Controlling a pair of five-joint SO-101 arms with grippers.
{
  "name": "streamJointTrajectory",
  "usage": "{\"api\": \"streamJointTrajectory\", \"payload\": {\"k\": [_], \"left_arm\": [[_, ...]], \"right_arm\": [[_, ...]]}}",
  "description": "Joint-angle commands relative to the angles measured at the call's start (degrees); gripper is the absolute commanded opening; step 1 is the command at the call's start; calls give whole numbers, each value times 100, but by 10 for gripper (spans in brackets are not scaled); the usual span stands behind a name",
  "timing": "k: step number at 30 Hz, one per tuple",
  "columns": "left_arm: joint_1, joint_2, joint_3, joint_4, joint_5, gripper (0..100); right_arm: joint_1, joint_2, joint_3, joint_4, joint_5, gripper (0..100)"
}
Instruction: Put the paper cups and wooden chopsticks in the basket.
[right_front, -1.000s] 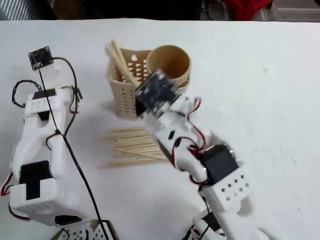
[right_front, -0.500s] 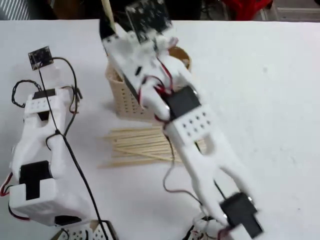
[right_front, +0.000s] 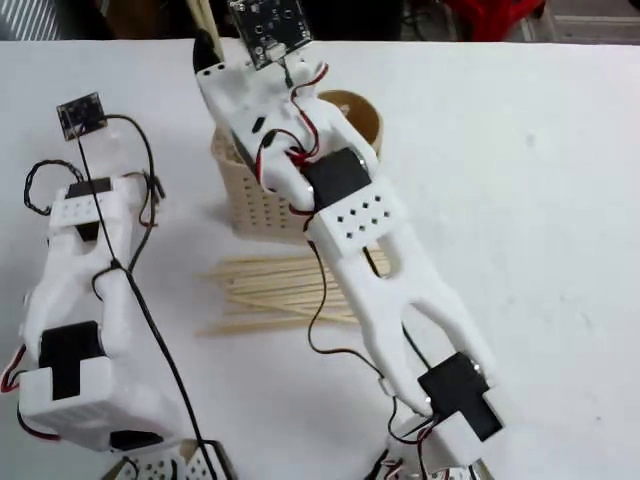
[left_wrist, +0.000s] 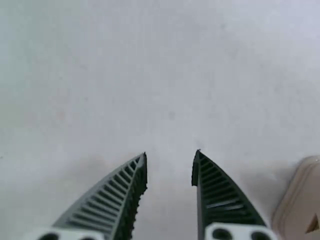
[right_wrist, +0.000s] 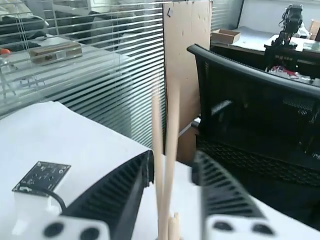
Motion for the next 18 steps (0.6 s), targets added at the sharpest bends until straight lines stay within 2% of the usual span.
{"api": "streamJointTrajectory", "payload": {"k": [1, 5, 11, 18], "left_arm": [[31, -154, -53, -105, 44, 165], [31, -154, -44, -105, 44, 165], [31, -154, -44, -105, 44, 165], [31, -154, -44, -105, 44, 165]], "right_arm": [[57, -92, -352, 620, -18, 227], [154, -295, -352, 1710, -9, 226], [268, -1525, -316, 4286, 44, 212], [-435, -2141, -255, 6343, 2057, 208]]}}
